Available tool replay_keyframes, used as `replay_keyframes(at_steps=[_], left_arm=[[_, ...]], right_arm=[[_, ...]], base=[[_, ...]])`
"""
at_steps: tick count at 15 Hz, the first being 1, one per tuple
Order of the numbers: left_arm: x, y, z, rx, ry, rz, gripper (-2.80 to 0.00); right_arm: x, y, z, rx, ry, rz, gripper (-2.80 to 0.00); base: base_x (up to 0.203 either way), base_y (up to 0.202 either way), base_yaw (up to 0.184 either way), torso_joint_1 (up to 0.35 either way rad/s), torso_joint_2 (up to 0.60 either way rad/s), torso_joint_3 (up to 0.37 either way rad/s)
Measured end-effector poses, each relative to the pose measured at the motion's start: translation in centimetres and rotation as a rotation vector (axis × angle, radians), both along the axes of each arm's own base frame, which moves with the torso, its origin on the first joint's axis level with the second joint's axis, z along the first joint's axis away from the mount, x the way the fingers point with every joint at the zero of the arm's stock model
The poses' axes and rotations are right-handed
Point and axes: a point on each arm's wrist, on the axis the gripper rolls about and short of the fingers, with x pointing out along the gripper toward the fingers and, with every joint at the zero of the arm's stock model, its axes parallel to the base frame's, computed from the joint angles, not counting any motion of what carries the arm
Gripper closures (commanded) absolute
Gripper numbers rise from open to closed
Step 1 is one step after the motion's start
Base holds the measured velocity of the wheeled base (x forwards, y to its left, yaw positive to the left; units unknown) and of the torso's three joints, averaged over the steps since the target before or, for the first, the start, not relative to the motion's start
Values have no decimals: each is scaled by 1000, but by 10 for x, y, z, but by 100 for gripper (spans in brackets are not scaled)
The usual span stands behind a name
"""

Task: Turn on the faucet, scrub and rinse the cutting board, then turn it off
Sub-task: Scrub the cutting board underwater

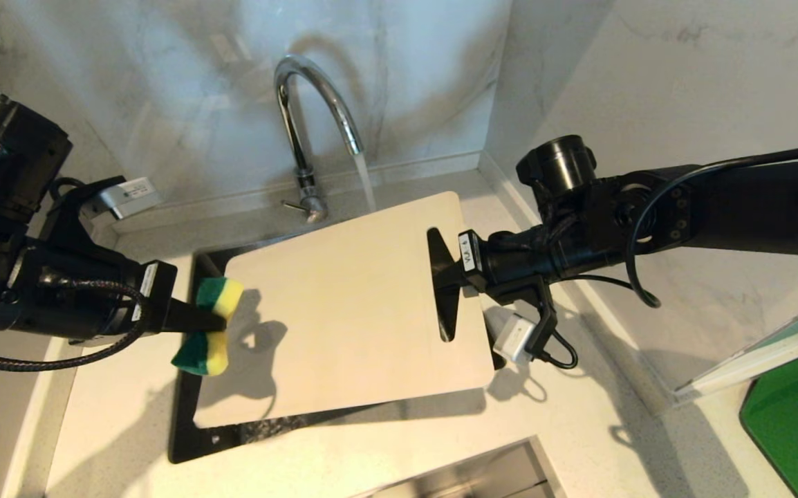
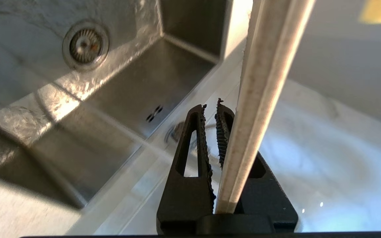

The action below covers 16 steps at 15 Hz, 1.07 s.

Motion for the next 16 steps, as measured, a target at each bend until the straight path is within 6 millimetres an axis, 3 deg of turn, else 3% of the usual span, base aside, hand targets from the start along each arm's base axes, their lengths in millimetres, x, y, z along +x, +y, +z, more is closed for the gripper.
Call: replay_keyframes(at_steps=[9, 16], left_arm=[[27, -18, -23, 6, 16, 44, 0], [46, -51, -23, -9, -13, 139, 0]], right_arm=[[-18, 5, 7, 3, -1, 28, 0], [-25, 2, 9, 2, -1, 27, 0]], base=[[0, 0, 0, 0, 0, 0], [0, 0, 0, 0, 0, 0]])
